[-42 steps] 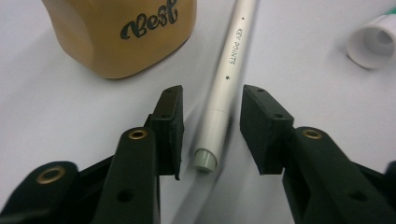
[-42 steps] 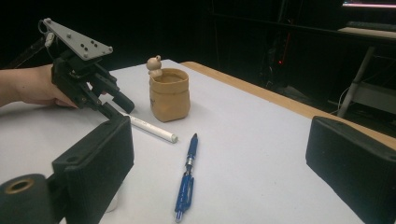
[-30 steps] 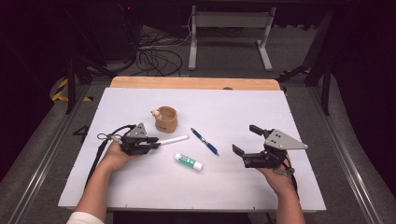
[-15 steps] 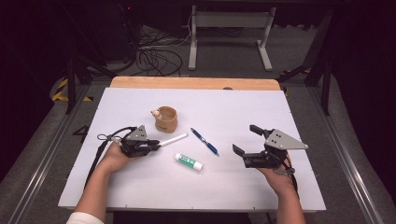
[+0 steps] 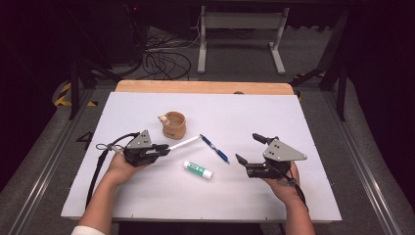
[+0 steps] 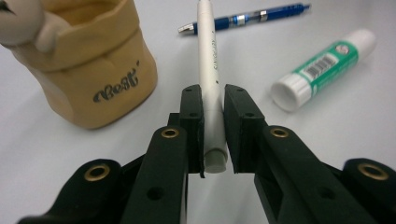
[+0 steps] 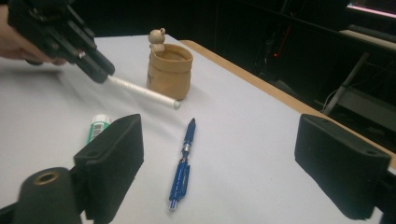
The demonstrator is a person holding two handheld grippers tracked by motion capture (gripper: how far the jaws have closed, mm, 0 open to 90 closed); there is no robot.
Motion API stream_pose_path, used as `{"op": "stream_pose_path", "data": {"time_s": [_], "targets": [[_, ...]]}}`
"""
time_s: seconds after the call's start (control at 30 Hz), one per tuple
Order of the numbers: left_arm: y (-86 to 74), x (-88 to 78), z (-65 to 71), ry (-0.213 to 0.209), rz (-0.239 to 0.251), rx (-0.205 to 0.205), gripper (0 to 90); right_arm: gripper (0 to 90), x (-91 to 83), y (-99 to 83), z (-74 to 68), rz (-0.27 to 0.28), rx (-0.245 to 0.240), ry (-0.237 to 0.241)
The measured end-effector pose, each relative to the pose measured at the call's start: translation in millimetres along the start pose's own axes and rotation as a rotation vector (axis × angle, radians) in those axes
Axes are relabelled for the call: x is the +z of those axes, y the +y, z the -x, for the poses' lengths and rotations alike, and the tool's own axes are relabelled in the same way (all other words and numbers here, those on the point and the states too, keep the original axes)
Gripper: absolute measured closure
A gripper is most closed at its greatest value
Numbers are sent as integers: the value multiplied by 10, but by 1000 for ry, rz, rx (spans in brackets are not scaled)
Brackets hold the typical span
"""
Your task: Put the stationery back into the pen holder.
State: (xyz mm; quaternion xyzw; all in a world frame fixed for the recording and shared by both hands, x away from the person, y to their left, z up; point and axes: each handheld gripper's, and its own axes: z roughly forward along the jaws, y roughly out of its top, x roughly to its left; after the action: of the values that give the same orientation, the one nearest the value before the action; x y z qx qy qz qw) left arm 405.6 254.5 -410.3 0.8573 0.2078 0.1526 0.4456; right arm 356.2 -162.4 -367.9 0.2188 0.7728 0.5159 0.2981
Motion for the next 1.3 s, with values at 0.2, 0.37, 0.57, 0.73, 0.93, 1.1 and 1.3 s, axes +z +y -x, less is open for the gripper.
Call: {"op": "stream_pose_path", "data": {"time_s": [0.2,0.37,0.57,0.73,0.93,1.1,1.3], "targets": [[121,-47,100,-36,51,-24,784,284,103,21,-147,-44,-135,-24],[248,-28,222,-42,54,-37,784,344,170,23,-228,-65,-193,-31],[378,56,416,-36,19,-41,784,403,243,16,-306,-96,-240,-29],[467,133,566,-19,-9,-22,784,461,307,9,-379,-104,-277,-26],[537,172,664,-16,-22,-15,784,513,443,-15,-530,-126,-358,-16],[575,202,721,-15,-40,-9,784,535,509,-14,-640,-122,-428,-34],[606,245,797,-32,-49,-7,784,555,574,-26,-763,-138,-537,-51]]}}
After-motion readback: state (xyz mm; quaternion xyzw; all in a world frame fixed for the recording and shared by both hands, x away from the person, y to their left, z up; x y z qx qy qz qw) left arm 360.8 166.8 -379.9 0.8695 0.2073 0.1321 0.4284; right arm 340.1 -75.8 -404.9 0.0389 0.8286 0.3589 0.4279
